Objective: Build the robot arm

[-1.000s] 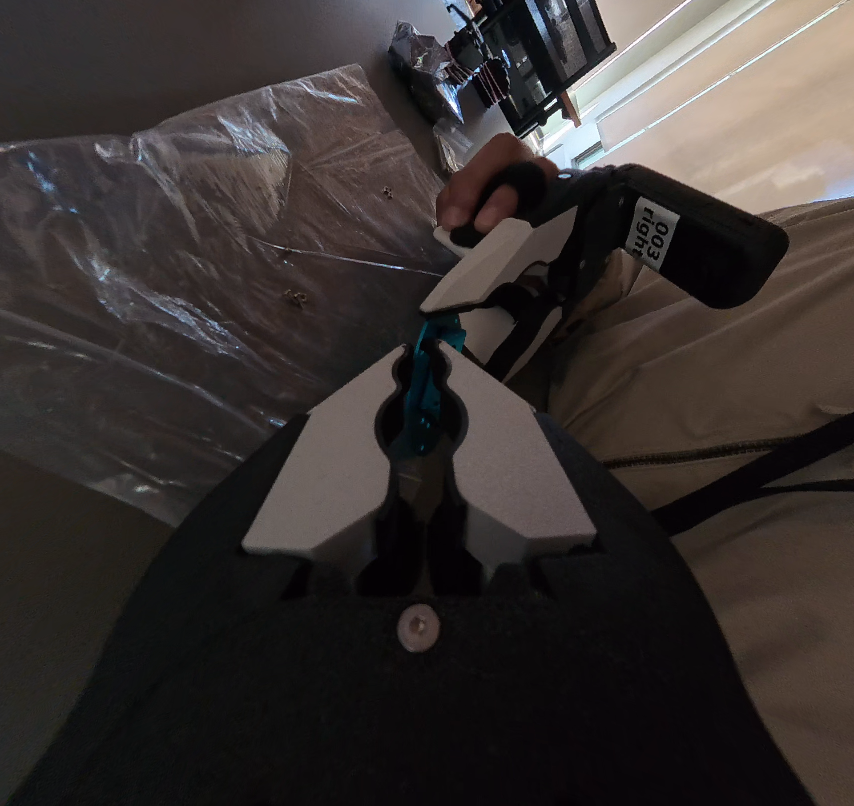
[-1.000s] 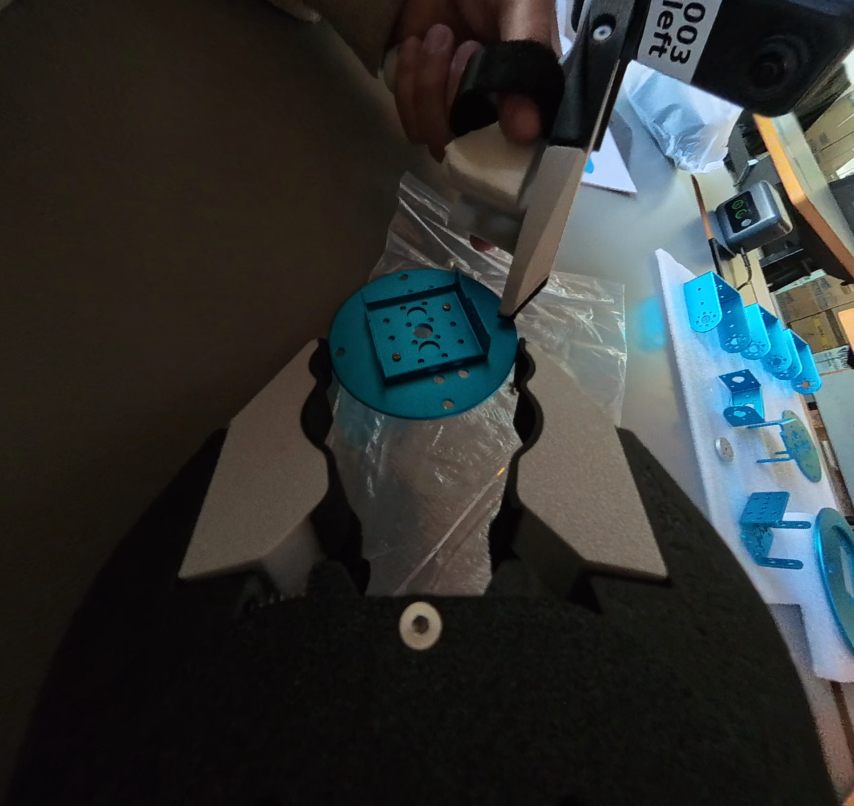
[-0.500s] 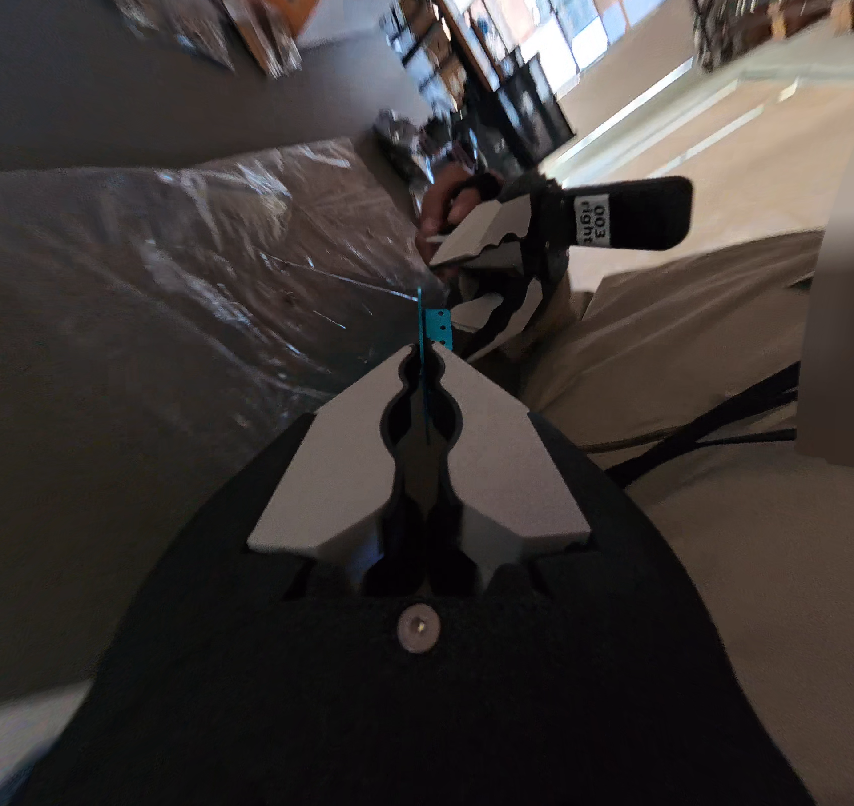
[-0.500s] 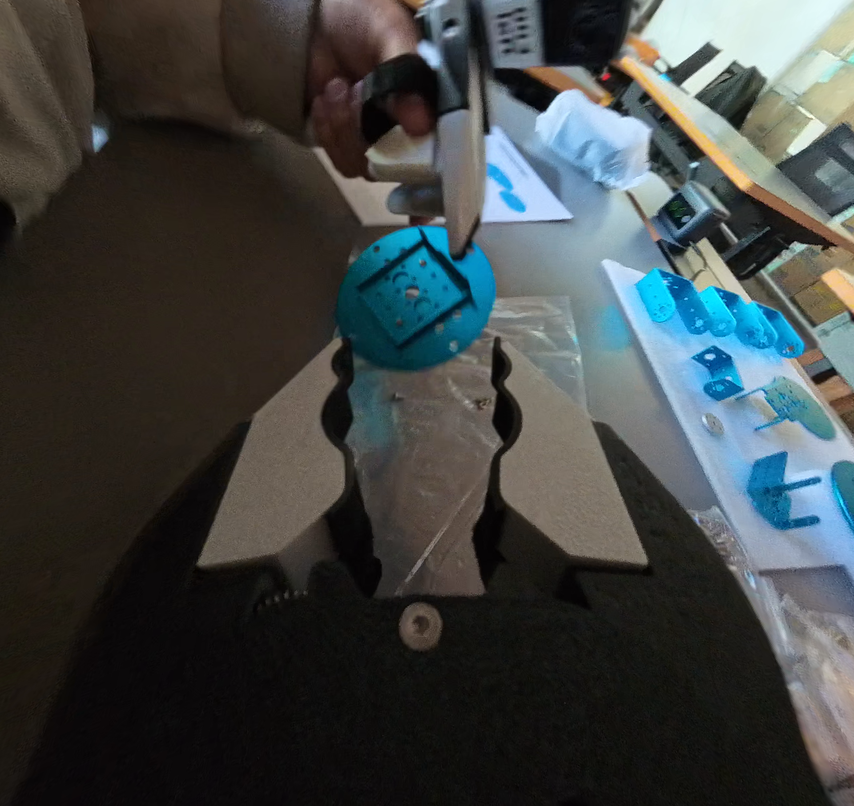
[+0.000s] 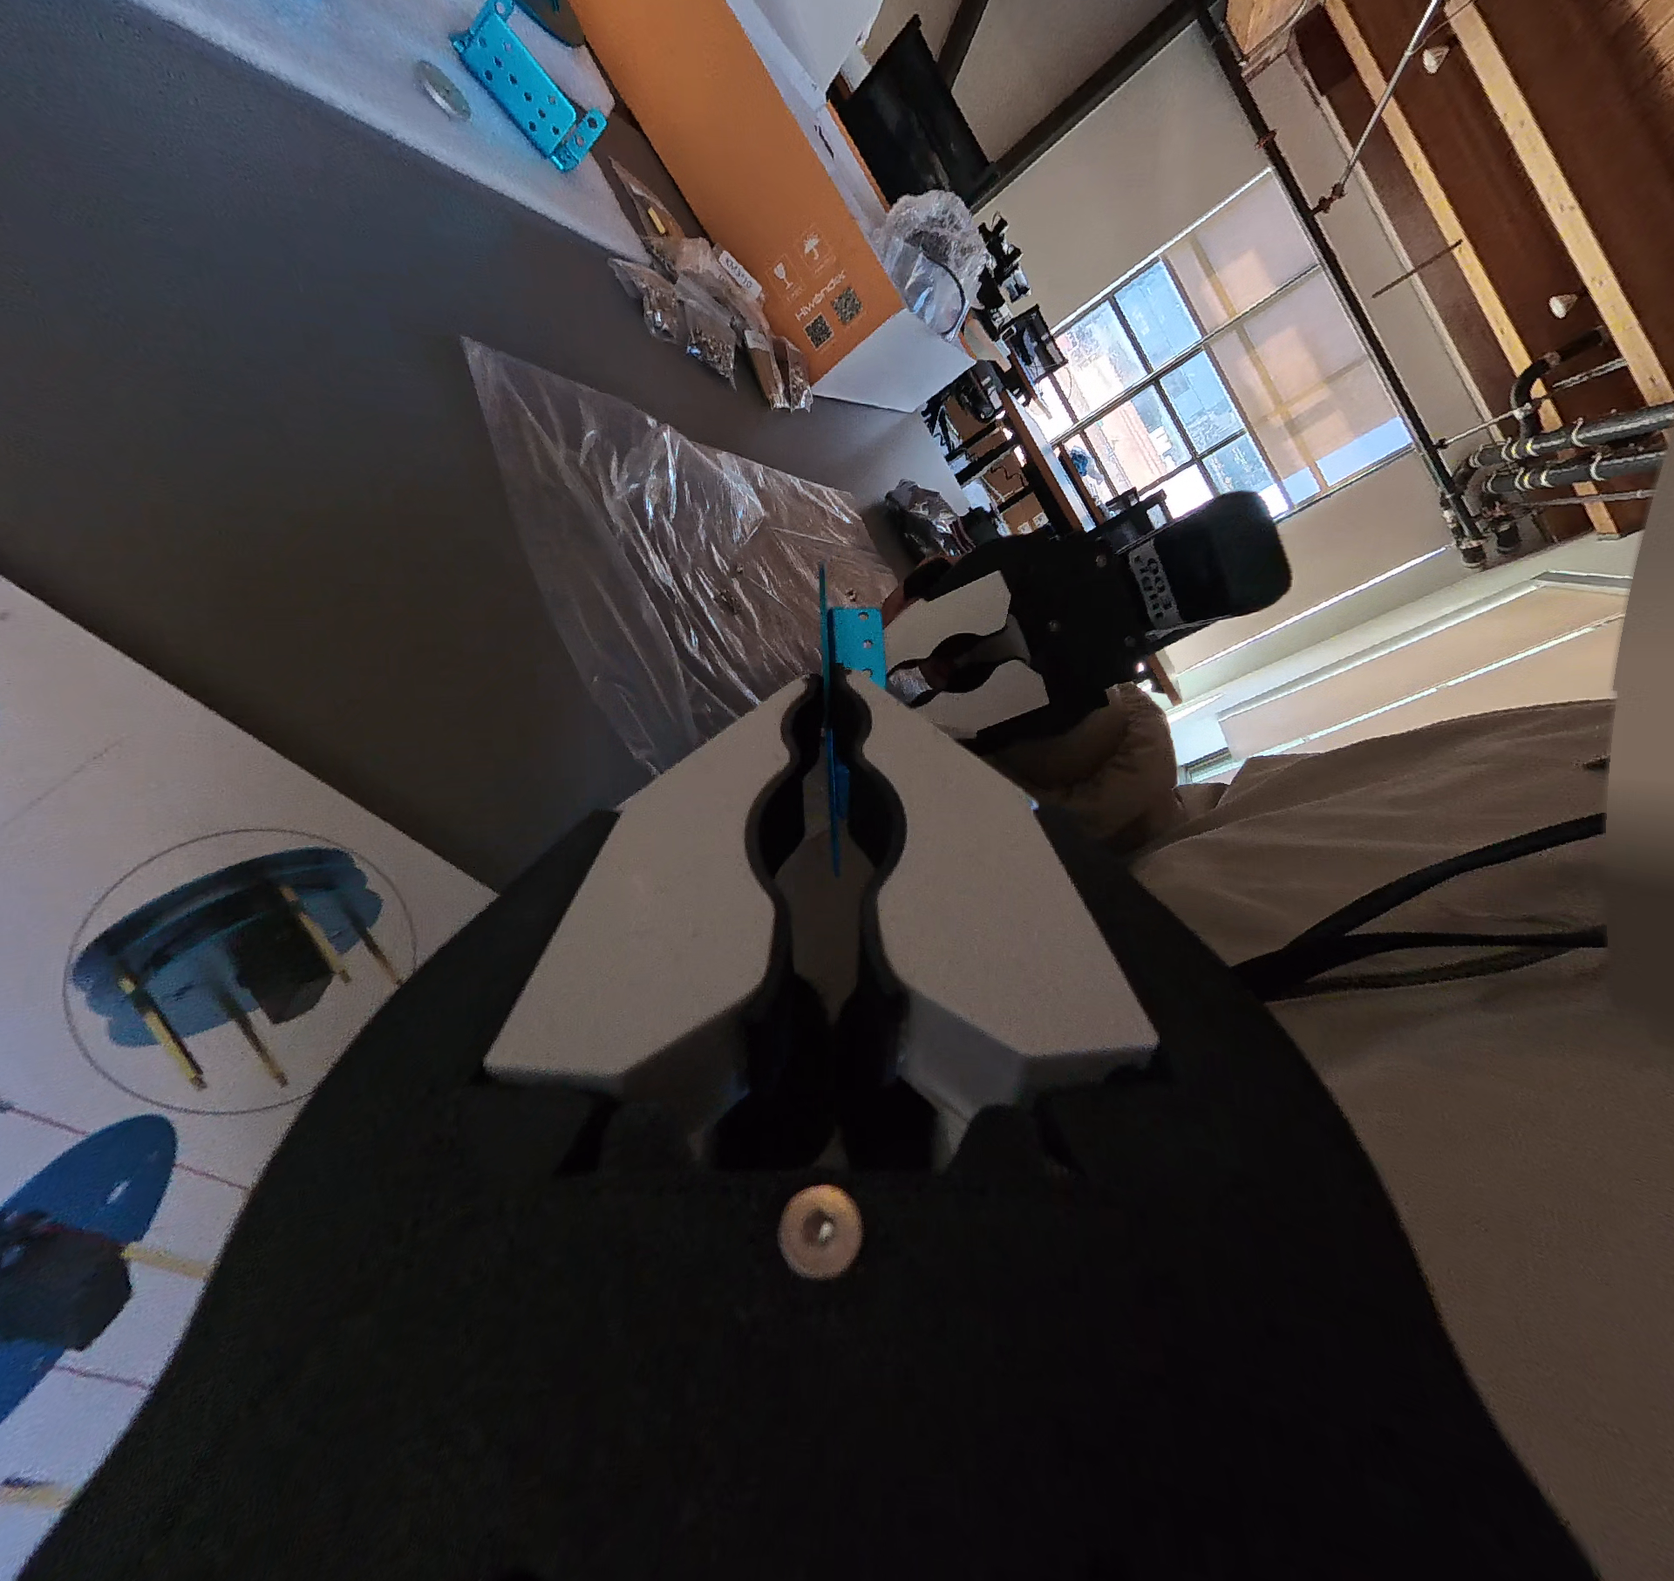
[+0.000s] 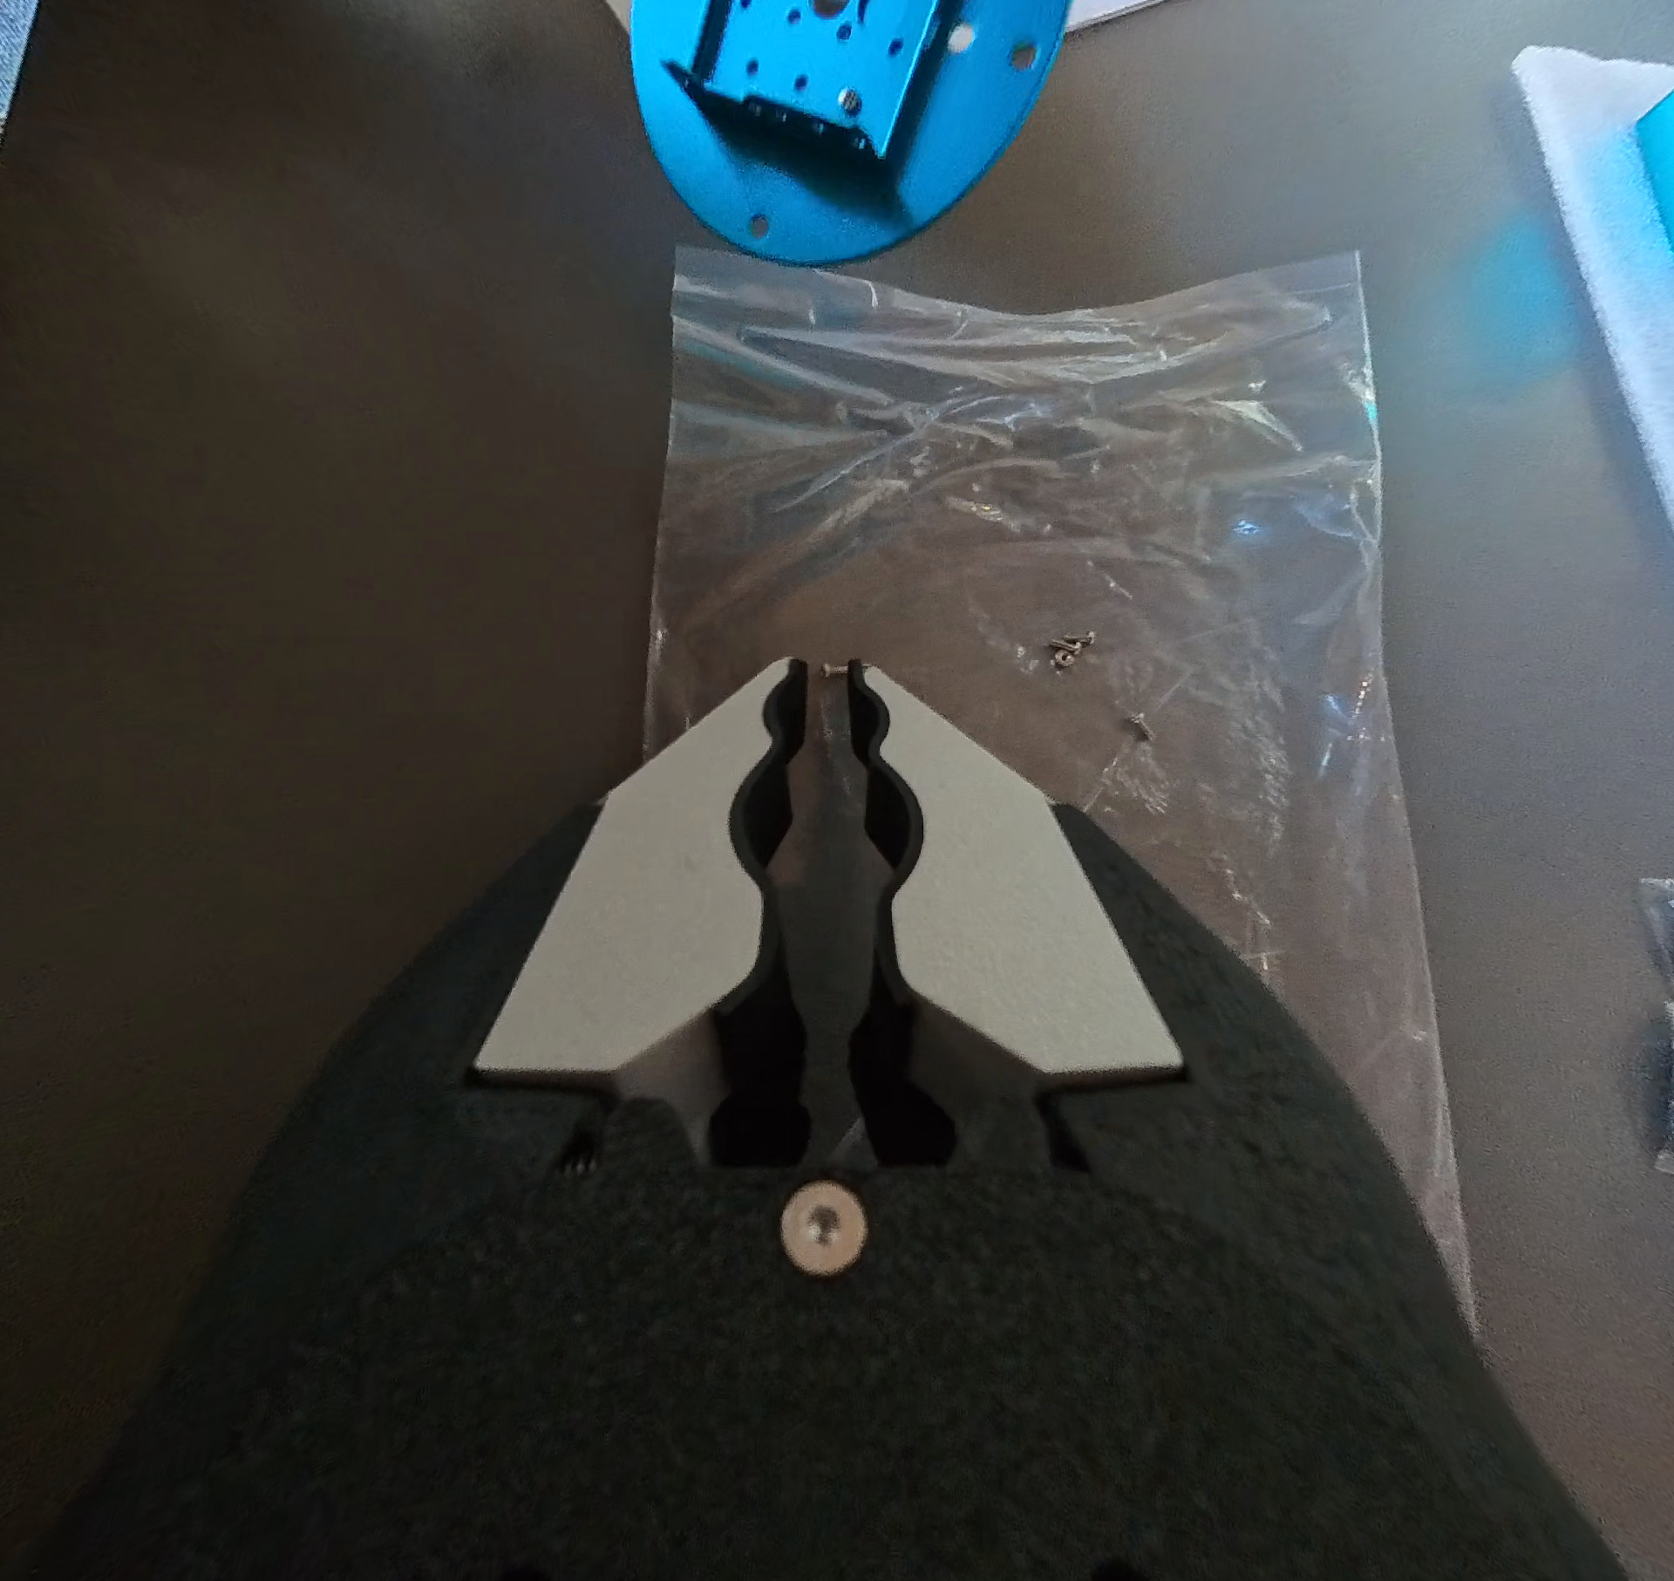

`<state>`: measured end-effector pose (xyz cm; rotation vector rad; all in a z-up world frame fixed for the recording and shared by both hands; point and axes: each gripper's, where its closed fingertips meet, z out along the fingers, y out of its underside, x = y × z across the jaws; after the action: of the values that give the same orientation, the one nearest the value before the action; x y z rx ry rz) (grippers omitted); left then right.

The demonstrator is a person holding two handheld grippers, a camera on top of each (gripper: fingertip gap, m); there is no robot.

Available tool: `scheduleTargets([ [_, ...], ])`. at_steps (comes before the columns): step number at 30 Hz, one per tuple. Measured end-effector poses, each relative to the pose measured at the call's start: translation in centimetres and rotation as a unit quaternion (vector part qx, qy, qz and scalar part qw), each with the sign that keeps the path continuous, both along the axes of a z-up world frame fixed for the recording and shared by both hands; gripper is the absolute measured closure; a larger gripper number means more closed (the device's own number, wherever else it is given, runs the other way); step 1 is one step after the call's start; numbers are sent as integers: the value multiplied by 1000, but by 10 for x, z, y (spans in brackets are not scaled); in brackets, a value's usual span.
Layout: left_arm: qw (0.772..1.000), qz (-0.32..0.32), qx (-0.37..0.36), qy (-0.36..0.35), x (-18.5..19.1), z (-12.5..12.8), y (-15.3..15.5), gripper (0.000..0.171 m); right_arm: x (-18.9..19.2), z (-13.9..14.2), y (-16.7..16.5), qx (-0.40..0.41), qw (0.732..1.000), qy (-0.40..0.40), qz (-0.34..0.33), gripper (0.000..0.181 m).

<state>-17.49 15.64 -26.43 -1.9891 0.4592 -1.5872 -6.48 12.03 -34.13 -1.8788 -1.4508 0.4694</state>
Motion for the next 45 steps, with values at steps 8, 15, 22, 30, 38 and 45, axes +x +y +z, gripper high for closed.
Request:
scheduleTargets([
  [8,1000,-20,3,8,7,-3,-7,171,-2,-6,0,14,1000,-12,8,178],
  [15,999,-15,-9,33,10,-11,-3,171,-2,-5,0,29,999,-19,11,181],
  [22,995,-63,-39,61,55,-22,-4,171,16,22,4,13,999,48,-14,181],
  [30,985,-124,-86,89,108,-49,-10,170,38,47,5,-121,972,192,-55,181],
  [38,989,-114,-71,67,103,-45,-8,171,12,42,1,-312,905,279,-74,181],
  [45,989,-114,-72,66,101,-46,-9,171,-7,32,6,-356,885,282,-102,181],
])
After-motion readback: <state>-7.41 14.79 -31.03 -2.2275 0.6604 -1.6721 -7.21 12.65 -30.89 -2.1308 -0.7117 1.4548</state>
